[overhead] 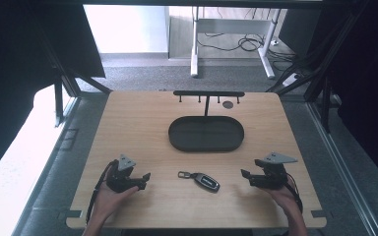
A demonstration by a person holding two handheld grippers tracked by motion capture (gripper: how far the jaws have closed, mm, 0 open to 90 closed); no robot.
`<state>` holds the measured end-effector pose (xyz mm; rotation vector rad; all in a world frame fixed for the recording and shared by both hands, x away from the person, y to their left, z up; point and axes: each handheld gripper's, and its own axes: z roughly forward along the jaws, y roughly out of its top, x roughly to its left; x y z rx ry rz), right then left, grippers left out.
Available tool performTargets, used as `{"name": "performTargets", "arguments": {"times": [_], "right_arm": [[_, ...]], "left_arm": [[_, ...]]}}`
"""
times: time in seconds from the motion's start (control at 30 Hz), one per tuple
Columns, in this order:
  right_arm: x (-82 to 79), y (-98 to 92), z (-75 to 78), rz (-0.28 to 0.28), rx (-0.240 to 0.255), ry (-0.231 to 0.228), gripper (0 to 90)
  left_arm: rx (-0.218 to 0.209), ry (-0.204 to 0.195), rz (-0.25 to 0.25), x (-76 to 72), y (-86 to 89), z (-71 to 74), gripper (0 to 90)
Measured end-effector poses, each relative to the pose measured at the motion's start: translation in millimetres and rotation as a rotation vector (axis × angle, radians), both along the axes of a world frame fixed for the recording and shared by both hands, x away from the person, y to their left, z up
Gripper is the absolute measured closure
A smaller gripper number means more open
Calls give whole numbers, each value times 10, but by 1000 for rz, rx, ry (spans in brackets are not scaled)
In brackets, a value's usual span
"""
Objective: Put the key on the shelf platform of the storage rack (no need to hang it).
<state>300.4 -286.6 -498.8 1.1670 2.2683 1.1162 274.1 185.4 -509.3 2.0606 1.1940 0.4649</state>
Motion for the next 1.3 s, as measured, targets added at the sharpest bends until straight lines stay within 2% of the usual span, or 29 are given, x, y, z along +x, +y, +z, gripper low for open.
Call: {"name": "performTargets", "arguments": {"times": [0.13,0.2,0.23,0.3,0.4,0.43,0.47,0.5,0.6,0.7,0.77,0.87,0.97,1.03,1.1,1.23,1.3], "right_arm": [[16,42,26,14,-45,4,295],[18,47,36,13,-48,9,301],[11,58,46,13,-34,19,313],[-7,94,38,24,-35,33,311],[-21,165,20,53,-33,54,302],[-21,165,20,53,-33,54,302],[-8,189,18,55,-25,58,304],[-1,193,21,59,-15,58,311],[33,188,41,64,15,55,332],[68,182,60,67,35,57,343],[71,191,72,77,31,49,341],[74,206,84,88,33,49,342],[75,231,105,104,29,47,346],[83,279,149,142,5,55,345],[98,322,195,160,2,58,356],[155,413,277,199,-41,96,370],[189,448,343,211,-65,113,387]], "left_arm": [[7,29,-9,25,-14,-11,226],[23,52,-24,32,-21,-11,226],[29,58,-31,23,-19,-1,234],[9,75,-51,-45,-8,35,229],[12,78,-45,-92,22,46,236],[27,77,-39,-120,38,49,236],[52,62,-21,-200,52,90,238],[55,45,-25,-243,53,135,237],[30,10,-35,-300,55,247,227],[5,9,-39,-298,77,264,225],[-17,27,-39,-267,105,213,226],[-19,44,-37,-247,109,169,227],[-15,65,-54,-233,97,133,230],[-17,85,-66,-235,70,123,231],[-6,82,-73,-232,49,137,231],[16,67,-84,-226,25,179,229],[11,66,-85,-240,32,193,228]]}}
